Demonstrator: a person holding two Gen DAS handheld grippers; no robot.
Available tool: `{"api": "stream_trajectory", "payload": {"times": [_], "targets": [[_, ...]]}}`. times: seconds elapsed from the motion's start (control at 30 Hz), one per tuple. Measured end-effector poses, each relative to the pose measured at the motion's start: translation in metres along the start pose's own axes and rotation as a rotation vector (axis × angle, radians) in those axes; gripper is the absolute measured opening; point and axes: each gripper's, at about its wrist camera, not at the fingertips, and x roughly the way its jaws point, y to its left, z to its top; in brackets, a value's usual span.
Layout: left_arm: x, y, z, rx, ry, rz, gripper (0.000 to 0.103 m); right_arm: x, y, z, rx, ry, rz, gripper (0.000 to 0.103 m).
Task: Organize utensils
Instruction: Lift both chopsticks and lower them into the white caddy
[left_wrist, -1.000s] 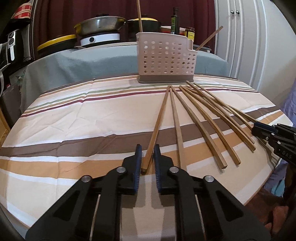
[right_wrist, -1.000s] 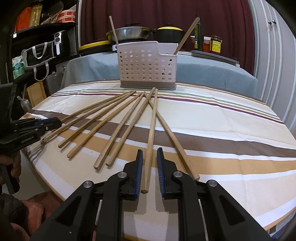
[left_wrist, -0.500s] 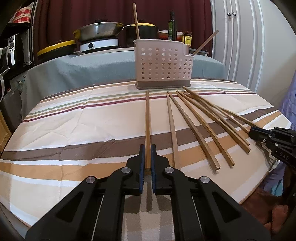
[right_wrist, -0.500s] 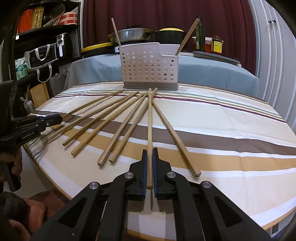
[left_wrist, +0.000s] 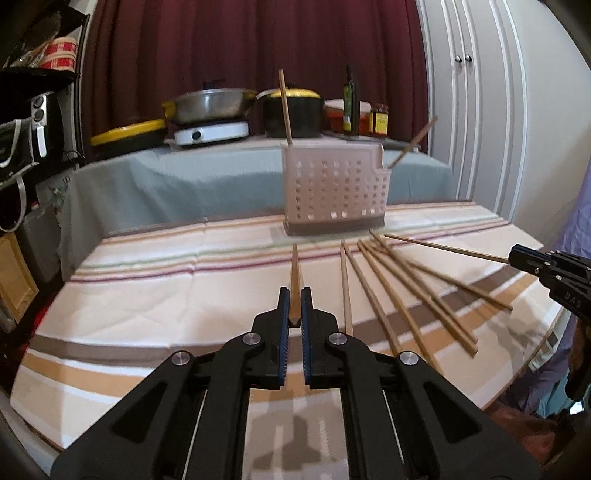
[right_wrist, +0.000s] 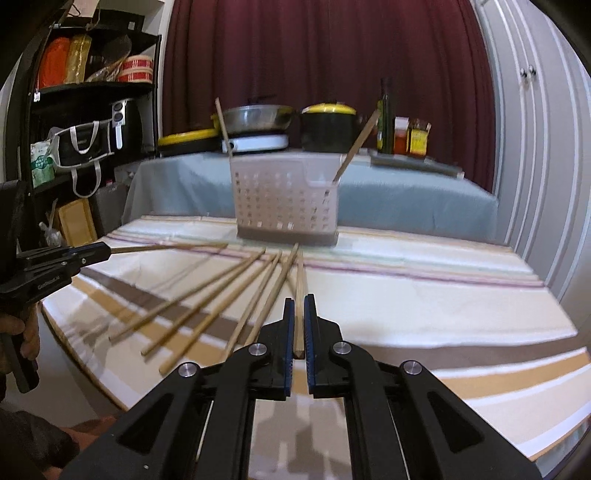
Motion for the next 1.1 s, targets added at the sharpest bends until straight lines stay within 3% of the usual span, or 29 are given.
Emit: {"api": "stream_trajectory", "payload": {"times": [0.33,0.7,0.9,1.1], "targets": [[-0.027,0.010,0.036,-0.015,-0.095,0.031,0.006,-0.015,-0.010,0.036,-0.002,-0.078,-0.028,0.006],[-0.028,0.011,0.038,-0.024,-0.094,0.035,0.006,0.014,-0.017,0.017,0.024,0.116,-0.021,0.006],[-0.028,0.013,0.040,-0.025,-0.098,0.041,0.006,0.019,-0.020,0.026,0.023,0.131,-0.030,0.006],[-0.028,0.017,0.045,-0.035,-0.103,0.045,0.006,0.022,-0.023,0.041,0.014,0.094,-0.032,0.006]]}}
